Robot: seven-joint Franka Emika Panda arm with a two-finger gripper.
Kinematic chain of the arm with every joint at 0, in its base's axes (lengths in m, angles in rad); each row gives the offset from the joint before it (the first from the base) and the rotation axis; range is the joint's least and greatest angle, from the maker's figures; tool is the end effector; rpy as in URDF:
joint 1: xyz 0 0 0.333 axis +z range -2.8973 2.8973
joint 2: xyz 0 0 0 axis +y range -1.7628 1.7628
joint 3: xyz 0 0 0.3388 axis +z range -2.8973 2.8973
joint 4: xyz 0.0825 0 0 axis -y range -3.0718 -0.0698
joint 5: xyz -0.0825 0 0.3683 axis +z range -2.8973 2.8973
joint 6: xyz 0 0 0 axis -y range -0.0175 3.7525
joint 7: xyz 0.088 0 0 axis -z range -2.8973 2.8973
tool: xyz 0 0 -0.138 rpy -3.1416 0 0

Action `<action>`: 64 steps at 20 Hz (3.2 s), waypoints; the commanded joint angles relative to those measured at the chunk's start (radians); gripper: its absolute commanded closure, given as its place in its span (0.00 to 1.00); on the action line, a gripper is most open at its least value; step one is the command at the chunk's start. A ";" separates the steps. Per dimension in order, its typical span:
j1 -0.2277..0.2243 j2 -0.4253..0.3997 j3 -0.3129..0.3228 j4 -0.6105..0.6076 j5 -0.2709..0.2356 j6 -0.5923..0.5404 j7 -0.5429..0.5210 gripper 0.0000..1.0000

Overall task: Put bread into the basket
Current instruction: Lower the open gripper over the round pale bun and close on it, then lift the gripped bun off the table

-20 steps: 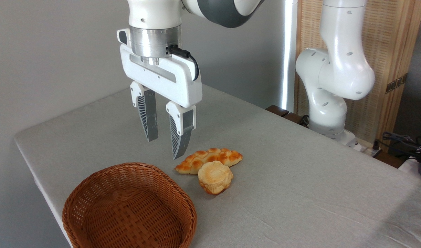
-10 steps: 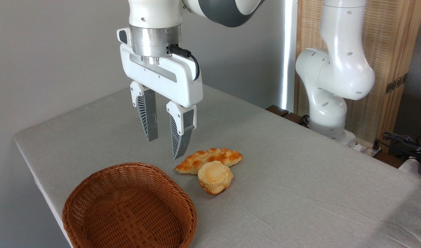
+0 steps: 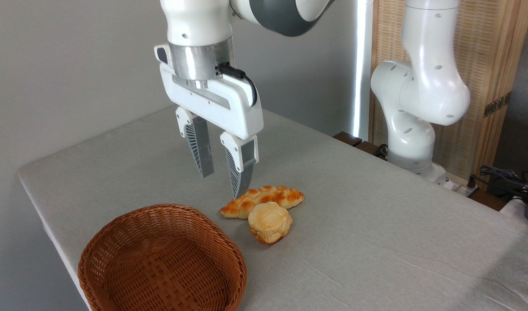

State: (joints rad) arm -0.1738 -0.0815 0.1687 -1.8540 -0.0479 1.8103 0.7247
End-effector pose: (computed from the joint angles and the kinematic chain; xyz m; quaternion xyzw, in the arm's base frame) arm 0.5254 -0.0054 0.5494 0.9354 -0.3519 0.0277 0.0218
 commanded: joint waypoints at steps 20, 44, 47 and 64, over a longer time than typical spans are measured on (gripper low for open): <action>-0.010 0.014 0.022 -0.251 0.013 0.070 0.133 0.00; -0.010 0.048 0.015 -0.251 0.014 0.093 0.159 0.44; -0.010 0.048 0.015 -0.251 0.014 0.089 0.159 0.44; -0.003 0.008 0.020 -0.068 -0.061 0.219 0.191 0.38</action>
State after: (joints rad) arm -0.1752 -0.0960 0.1840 -1.9369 -0.0778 1.9279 0.8943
